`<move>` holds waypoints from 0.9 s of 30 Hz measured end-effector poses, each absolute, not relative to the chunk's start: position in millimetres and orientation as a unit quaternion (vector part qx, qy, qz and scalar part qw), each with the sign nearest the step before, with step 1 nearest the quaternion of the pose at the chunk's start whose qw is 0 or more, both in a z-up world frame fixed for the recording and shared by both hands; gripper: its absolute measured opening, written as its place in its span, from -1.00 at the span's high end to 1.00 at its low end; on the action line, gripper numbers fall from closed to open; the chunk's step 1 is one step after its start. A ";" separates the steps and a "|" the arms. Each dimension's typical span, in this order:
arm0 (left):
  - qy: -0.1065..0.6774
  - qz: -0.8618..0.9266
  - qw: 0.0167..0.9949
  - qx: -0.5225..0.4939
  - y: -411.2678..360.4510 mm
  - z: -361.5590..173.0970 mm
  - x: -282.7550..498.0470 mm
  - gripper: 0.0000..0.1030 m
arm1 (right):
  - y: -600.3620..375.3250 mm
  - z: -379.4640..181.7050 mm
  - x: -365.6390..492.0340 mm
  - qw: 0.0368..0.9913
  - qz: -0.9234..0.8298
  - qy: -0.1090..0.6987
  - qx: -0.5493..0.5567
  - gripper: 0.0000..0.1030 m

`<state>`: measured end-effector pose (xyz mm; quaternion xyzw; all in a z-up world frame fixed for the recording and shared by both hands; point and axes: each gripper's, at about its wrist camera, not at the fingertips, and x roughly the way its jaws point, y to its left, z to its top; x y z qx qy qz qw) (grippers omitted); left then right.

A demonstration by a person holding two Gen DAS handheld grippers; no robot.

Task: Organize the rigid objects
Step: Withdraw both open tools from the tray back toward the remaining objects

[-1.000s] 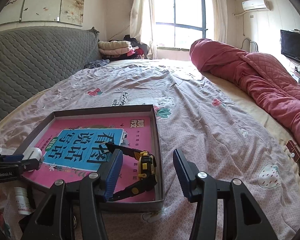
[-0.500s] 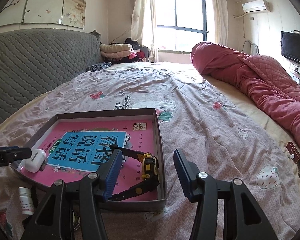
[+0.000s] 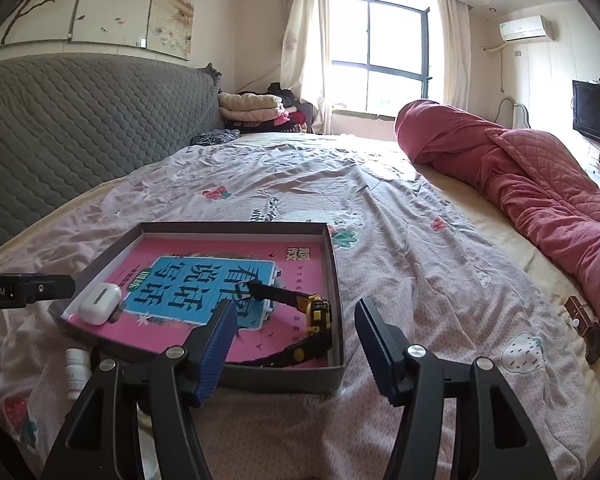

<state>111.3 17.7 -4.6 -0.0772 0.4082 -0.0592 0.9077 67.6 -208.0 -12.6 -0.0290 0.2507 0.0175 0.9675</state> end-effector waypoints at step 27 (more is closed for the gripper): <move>0.403 -0.075 0.910 -0.063 19.6 13.5 66.1 -0.36 | -206.2 3.2 10.7 0.963 -0.003 0.271 -0.011 -0.19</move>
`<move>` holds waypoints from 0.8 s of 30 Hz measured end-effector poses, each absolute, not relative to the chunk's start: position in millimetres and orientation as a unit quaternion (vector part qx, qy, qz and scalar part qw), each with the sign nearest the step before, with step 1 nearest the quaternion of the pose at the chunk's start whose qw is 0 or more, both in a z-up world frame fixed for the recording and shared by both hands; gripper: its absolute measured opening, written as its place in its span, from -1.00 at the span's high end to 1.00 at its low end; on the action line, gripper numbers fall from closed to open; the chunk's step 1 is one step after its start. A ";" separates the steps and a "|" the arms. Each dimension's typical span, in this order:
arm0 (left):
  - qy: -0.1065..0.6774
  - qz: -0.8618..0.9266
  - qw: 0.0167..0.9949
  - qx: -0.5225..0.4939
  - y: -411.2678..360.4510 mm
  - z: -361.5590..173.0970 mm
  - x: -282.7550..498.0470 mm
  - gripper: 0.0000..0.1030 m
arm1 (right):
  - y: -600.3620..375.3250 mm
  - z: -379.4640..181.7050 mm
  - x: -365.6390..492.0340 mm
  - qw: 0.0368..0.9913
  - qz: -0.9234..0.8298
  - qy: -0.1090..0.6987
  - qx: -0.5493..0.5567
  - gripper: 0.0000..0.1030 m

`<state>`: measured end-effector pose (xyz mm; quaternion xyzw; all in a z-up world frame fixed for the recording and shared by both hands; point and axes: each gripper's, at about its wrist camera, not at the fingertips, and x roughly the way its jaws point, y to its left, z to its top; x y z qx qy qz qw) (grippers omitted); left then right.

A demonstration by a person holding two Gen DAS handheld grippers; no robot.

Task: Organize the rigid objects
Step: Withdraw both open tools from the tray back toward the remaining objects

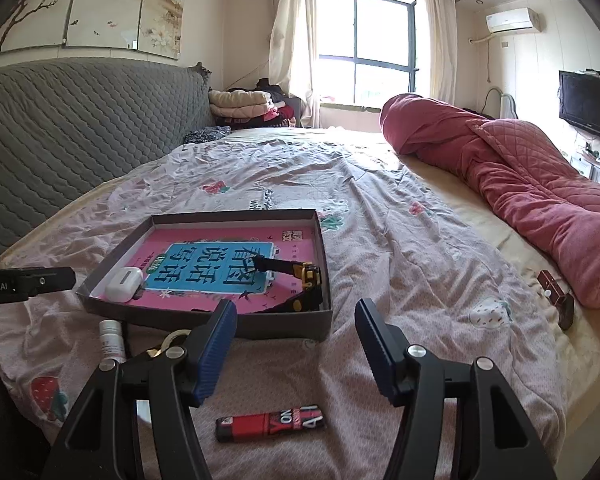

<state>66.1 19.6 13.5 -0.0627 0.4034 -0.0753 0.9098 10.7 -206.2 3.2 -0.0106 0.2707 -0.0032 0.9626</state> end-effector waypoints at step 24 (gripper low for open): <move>0.415 -0.089 0.904 -0.043 10.7 18.8 34.5 -0.36 | -211.0 -2.6 -17.7 0.937 -0.034 0.343 0.057 -0.19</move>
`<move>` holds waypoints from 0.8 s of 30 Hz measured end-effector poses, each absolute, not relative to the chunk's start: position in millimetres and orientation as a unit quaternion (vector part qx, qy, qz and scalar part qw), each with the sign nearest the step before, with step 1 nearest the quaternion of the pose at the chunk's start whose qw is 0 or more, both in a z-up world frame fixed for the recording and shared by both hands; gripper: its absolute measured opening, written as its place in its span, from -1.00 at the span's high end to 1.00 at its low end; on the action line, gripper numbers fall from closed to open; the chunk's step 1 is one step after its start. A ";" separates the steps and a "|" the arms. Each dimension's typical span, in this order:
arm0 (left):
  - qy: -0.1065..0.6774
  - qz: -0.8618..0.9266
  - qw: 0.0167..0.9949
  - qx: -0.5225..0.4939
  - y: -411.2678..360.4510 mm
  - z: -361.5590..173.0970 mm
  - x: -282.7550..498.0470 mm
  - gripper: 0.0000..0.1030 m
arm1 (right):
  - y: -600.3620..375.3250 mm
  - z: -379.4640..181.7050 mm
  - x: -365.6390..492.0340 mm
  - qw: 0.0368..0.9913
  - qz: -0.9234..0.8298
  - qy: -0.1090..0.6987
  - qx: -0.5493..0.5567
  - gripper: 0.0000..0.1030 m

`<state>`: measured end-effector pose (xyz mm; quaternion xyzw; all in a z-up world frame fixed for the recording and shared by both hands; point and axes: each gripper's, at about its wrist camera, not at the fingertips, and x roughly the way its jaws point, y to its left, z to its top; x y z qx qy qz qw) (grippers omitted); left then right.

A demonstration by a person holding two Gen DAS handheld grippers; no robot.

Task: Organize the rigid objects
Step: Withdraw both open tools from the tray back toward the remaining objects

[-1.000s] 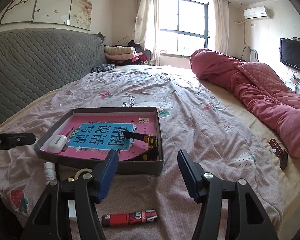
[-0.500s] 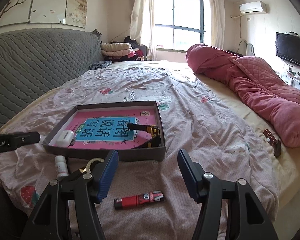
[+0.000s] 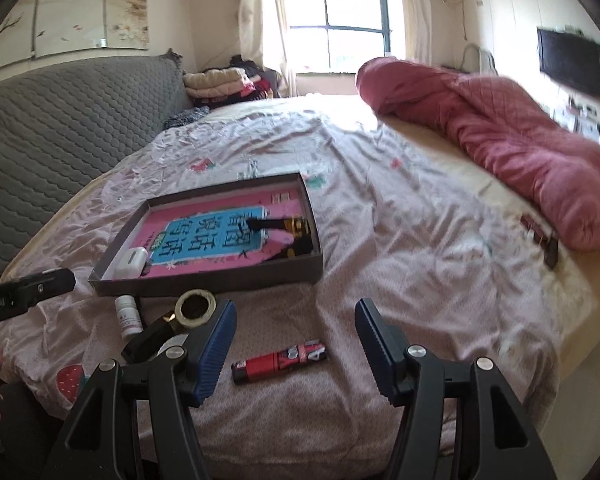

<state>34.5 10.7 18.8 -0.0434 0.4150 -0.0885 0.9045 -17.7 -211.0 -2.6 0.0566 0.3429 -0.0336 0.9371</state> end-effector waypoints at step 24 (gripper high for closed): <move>0.462 -0.087 0.881 -0.051 6.6 -13.4 37.6 -0.37 | -204.4 -36.4 -8.1 0.903 -0.002 0.417 0.104 -0.19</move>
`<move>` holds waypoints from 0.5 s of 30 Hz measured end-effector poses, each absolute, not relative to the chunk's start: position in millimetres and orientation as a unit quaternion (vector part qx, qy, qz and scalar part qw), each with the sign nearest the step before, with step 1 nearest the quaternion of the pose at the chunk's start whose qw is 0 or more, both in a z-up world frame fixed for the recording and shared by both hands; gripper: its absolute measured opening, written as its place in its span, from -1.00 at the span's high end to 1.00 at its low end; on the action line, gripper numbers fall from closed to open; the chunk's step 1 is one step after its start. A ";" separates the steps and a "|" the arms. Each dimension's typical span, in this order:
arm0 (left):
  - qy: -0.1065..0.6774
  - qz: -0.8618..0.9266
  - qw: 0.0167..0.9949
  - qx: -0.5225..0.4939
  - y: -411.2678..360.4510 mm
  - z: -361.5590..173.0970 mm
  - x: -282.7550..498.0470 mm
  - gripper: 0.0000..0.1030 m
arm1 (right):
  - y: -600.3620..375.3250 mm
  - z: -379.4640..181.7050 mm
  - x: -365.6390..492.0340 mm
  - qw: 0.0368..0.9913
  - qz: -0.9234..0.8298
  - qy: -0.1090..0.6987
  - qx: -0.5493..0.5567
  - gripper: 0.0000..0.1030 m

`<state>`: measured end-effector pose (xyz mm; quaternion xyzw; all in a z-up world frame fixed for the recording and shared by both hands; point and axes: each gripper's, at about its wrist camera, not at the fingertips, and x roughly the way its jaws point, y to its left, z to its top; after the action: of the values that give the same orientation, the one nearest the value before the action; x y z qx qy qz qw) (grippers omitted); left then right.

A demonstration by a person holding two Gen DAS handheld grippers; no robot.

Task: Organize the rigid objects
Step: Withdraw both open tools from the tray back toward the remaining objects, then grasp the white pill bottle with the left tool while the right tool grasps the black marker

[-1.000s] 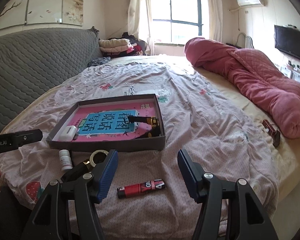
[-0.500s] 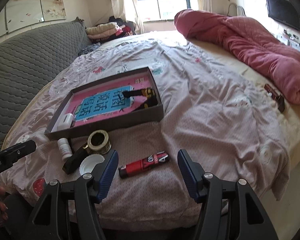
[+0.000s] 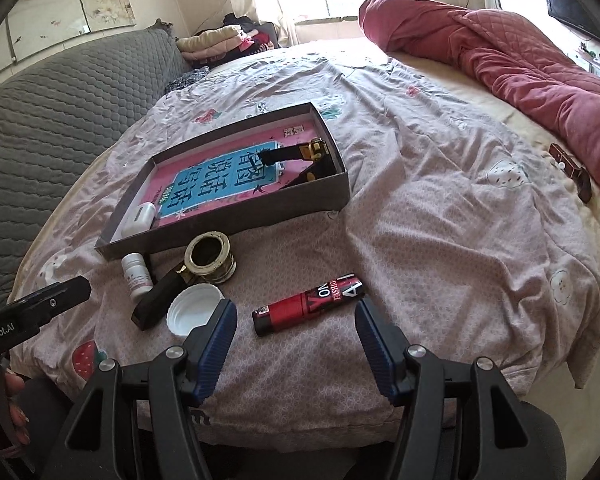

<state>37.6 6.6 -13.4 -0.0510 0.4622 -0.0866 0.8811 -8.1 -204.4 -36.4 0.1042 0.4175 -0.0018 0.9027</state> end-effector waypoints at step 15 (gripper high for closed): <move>0.481 -0.081 0.871 -0.054 1.6 -31.3 46.8 -0.37 | -205.3 -55.0 7.3 0.886 0.025 0.440 0.141 -0.18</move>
<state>46.8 1.6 -31.3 -0.0542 0.4815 -0.0810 0.8710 7.3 -205.3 -55.0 0.1410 0.4403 0.0252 0.8863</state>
